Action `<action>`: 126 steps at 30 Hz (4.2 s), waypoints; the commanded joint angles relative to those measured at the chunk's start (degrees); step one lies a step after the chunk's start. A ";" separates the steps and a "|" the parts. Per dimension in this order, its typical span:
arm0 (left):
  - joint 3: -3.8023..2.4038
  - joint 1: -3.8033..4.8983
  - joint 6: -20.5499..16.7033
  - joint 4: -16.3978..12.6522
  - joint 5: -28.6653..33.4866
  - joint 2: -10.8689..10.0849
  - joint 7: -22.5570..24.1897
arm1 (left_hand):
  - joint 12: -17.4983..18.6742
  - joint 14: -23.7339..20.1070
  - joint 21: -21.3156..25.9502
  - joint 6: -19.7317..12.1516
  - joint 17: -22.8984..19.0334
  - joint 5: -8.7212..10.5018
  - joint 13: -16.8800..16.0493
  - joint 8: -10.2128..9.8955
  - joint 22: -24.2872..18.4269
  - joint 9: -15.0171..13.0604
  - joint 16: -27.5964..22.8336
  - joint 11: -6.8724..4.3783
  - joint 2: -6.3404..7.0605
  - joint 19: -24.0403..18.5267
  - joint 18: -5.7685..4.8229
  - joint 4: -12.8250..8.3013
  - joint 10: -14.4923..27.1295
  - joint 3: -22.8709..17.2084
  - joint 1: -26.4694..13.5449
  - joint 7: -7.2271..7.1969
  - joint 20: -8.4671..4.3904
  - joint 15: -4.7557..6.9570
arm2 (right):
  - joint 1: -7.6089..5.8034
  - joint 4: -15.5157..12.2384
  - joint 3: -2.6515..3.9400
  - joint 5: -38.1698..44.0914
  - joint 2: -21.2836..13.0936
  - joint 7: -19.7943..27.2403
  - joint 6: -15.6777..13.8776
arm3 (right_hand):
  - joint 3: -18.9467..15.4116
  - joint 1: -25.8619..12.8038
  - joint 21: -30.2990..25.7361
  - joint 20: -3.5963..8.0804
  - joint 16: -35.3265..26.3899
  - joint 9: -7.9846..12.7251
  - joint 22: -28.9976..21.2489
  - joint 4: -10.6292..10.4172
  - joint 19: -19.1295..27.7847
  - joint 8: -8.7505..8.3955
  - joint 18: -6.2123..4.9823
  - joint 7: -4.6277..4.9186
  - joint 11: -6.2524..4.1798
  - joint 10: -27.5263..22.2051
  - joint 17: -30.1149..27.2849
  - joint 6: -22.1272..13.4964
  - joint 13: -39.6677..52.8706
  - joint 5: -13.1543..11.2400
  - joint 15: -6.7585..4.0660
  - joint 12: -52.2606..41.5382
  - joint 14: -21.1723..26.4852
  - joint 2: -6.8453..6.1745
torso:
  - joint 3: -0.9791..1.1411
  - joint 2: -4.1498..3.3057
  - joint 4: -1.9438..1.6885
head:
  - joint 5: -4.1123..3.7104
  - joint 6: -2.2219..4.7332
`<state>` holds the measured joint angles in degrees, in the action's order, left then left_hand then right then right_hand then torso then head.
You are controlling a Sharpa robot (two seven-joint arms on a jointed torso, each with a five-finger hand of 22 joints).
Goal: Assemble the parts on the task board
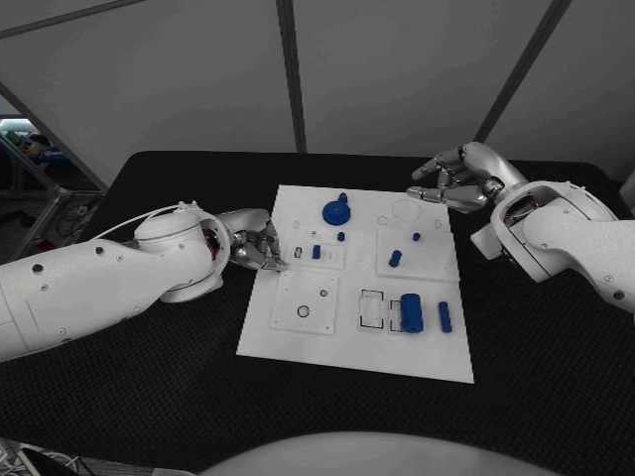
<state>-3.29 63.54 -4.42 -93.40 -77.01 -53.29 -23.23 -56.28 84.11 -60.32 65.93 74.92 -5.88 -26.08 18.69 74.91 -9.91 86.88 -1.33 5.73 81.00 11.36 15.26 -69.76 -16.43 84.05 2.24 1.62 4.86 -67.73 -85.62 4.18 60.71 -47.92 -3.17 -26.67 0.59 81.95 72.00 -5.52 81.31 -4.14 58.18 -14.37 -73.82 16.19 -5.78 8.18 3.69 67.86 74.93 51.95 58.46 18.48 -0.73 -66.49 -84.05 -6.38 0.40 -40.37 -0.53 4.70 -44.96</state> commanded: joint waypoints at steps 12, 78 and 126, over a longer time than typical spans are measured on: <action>-1.31 0.03 -6.90 -0.29 14.44 -1.46 1.92 | -0.50 4.21 0.59 -0.95 8.45 -0.60 -1.73 4.35 7.20 -3.77 0.04 -1.12 3.30 0.11 -5.70 -3.55 -2.74 -11.43 -3.56 -0.53 -0.64 0.58 | -0.08 0.26 0.03 0.17 0.13 0.11 0.23 | 0.08 0.10 -0.36 0.38 -0.23 0.06 -0.05 -0.06 0.09 0.24 -0.62 -0.04 -0.41 0.07 1.53 0.58 -0.03 0.39 -0.30 0.11 -2.76 0.45 | 0.02 0.04 -0.03 | 0.05 0.12; -1.47 0.64 -4.75 6.81 10.29 6.97 -5.29 | -2.64 4.30 -2.39 -0.94 8.72 0.21 -5.00 9.34 8.31 -3.37 0.04 -1.77 6.20 1.38 -6.24 -7.64 -5.37 -18.95 -16.05 -1.41 -1.15 1.17 | -0.10 0.67 0.03 0.22 1.10 -0.15 0.34 | 0.19 0.22 -0.44 0.42 -0.26 0.07 -0.10 0.02 0.08 0.34 -0.62 -0.08 -0.45 0.05 1.54 0.70 -0.07 1.23 -0.34 0.10 -2.77 0.49 | 0.05 -0.02 0.04 | -0.50 -0.44; -1.44 0.83 -2.31 8.11 8.13 7.96 -5.61 | -3.55 4.32 -3.20 0.05 8.79 -0.27 -6.24 9.65 8.49 -0.48 0.01 -1.76 6.10 1.57 -6.38 -5.26 -5.15 -7.89 -19.69 -1.41 -1.18 1.18 | -0.09 0.88 0.03 0.22 1.25 0.02 0.29 | 0.19 0.22 -0.44 0.42 -0.26 0.07 -0.10 0.02 0.08 0.34 -0.62 -0.08 -0.45 0.05 1.54 0.70 -0.07 1.23 -0.34 0.10 -2.77 0.49 | 0.01 -0.02 -0.01 | -0.66 -0.67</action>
<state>-4.72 64.30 -7.43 -85.25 -68.29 -45.41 -28.67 -59.47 83.87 -63.14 65.63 74.91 -5.97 -32.28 28.45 74.91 -10.44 86.88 -3.23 12.03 82.20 11.35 10.00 -74.95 -24.54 64.82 0.91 0.42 5.75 -67.74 -84.71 4.18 60.76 -46.72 -3.45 -26.56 0.59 81.95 71.80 -5.52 81.31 -4.14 58.15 -14.37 -73.82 16.19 -5.78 8.16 3.69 67.86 74.94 52.34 58.47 19.52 -0.73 -66.49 -84.05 -6.38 0.41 -40.38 -0.52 4.06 -45.56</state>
